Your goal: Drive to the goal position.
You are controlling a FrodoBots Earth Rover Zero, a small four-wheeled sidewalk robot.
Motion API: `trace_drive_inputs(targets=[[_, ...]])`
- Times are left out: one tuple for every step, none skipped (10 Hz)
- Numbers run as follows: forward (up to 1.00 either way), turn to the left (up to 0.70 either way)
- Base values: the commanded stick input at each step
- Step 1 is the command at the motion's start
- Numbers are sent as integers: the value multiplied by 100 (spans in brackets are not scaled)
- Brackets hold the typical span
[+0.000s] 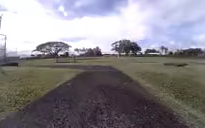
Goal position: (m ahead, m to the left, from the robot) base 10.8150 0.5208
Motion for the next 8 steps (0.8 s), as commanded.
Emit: trace_drive_inputs(targets=[[50,0],[50,0],[50,0],[50,0],[50,0],[50,0],[50,0],[50,0]])
